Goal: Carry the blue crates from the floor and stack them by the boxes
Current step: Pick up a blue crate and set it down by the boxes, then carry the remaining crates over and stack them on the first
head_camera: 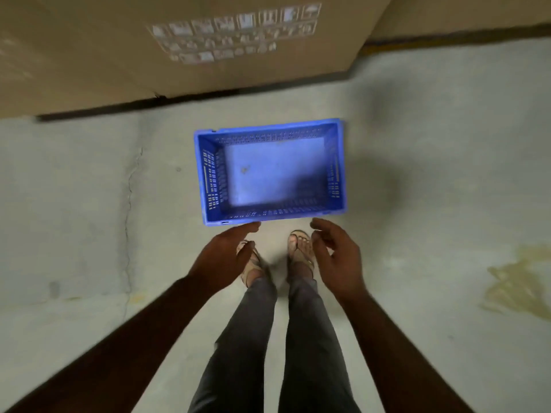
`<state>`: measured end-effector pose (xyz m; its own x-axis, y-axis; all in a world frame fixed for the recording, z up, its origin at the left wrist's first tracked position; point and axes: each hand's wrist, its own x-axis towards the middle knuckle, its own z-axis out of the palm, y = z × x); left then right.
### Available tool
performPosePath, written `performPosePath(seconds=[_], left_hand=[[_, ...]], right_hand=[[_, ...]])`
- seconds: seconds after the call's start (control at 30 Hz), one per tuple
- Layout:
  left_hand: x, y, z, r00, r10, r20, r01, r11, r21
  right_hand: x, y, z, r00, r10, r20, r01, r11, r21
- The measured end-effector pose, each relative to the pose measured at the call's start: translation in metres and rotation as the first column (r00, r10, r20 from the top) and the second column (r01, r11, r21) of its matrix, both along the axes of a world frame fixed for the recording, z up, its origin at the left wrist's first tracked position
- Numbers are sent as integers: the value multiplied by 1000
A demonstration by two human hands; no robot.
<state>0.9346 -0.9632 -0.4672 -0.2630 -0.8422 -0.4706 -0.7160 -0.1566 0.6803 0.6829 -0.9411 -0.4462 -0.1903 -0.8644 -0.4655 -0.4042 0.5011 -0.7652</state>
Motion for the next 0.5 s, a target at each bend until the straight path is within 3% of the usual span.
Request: performPosePath(seconds=[0.2, 0.37, 0.5], left_hand=[[-43, 21, 182, 989, -34, -146, 42, 998, 50], [-83, 38, 267, 980, -134, -148, 123, 989, -81], [-148, 60, 307, 961, -230, -152, 205, 965, -167]], right_hand=[[-23, 47, 191, 963, -250, 97, 258, 963, -77], [-67, 103, 281, 936, -349, 52, 353, 923, -156], [-126, 161, 323, 850, -517, 103, 526, 818, -232]])
